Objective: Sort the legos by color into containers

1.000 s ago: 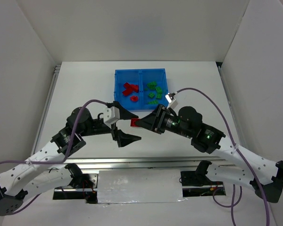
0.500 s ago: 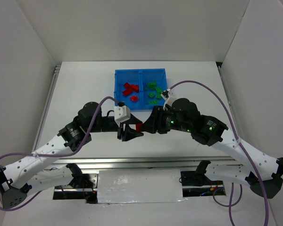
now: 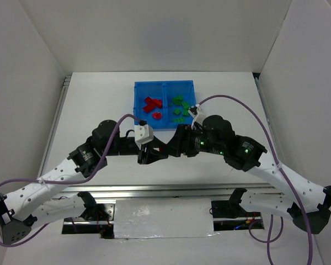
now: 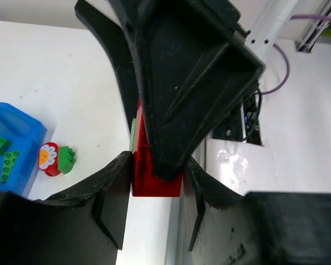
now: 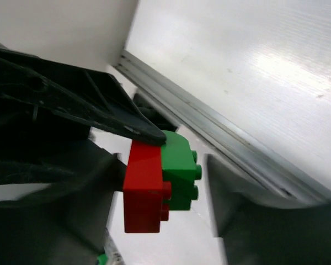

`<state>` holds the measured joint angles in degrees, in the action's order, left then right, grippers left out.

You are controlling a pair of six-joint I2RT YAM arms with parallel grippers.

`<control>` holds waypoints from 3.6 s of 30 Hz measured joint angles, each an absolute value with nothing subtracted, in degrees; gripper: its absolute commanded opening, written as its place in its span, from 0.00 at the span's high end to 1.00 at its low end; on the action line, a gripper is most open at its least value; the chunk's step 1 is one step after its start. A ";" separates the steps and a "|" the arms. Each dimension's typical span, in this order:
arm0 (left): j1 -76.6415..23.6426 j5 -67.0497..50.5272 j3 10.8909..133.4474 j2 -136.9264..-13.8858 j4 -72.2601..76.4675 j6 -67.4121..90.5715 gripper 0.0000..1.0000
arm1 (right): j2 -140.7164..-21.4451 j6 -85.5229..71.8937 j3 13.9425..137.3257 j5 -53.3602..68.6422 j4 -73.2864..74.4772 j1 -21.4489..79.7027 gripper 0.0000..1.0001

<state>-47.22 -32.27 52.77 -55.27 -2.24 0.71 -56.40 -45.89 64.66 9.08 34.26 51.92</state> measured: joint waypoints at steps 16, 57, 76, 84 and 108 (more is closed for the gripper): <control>-47.68 -21.10 47.57 -48.21 10.17 23.35 1.00 | -28.18 -24.84 45.36 18.90 9.61 46.39 0.02; -47.68 -30.24 44.07 -48.84 29.67 53.84 1.00 | -43.29 -44.10 41.52 45.12 -28.67 37.30 0.48; -47.68 -27.24 47.48 -46.94 19.88 44.86 0.01 | -43.27 -41.43 42.48 45.58 -23.40 37.54 1.00; -47.68 -27.20 54.72 -47.94 11.07 36.23 0.09 | -43.75 -36.12 46.96 44.84 -11.51 37.54 1.00; -48.01 -32.08 55.94 -53.60 5.02 31.64 1.00 | -41.50 -24.25 46.33 46.48 -4.73 37.26 1.00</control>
